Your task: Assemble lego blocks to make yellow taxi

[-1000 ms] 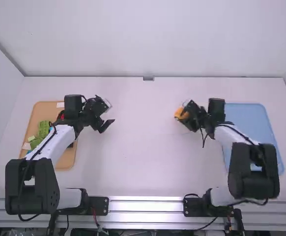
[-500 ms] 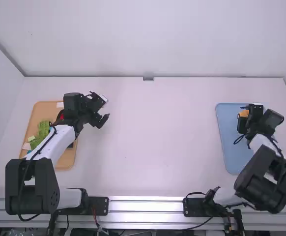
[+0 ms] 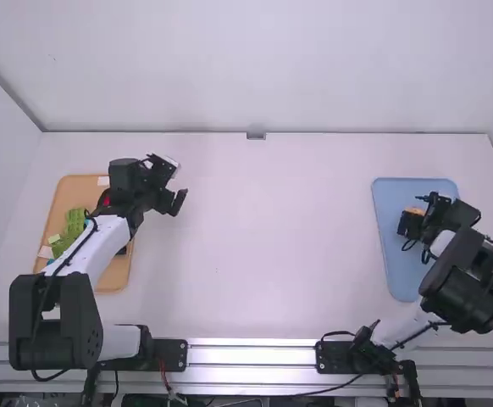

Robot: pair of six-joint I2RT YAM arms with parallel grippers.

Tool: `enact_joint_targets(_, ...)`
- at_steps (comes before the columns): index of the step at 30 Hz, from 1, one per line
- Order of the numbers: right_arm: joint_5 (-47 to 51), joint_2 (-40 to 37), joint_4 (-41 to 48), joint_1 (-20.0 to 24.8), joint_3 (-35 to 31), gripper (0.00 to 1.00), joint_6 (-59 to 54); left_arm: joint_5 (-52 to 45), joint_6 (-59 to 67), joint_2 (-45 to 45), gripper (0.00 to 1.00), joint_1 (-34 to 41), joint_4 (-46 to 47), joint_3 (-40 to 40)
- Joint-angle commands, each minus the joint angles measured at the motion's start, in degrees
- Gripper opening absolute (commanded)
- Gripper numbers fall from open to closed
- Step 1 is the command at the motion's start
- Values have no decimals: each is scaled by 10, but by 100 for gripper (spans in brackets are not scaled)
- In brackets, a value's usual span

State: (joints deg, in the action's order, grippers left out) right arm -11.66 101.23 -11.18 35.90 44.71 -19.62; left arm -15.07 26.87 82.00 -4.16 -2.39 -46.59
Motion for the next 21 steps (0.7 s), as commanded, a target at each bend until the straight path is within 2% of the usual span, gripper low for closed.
enact_joint_targets(1,14,-78,35,-8,4,99,1,47,-35,-12,99,22,0,0)
enact_joint_targets(6,14,-183,106,-50,3,99,1,140,-35,-50,99,80,4,-1)
enact_joint_targets(8,14,-252,149,-82,3,99,1,203,-30,-83,99,129,5,-1)
enact_joint_targets(14,14,-375,182,-180,3,99,1,306,-31,-166,99,217,4,-1)
enact_joint_targets(18,14,-440,192,-244,3,99,1,325,-31,-209,99,236,16,-1)
enact_joint_targets(21,27,-454,180,-259,-9,97,13,313,-43,-225,97,224,24,11)
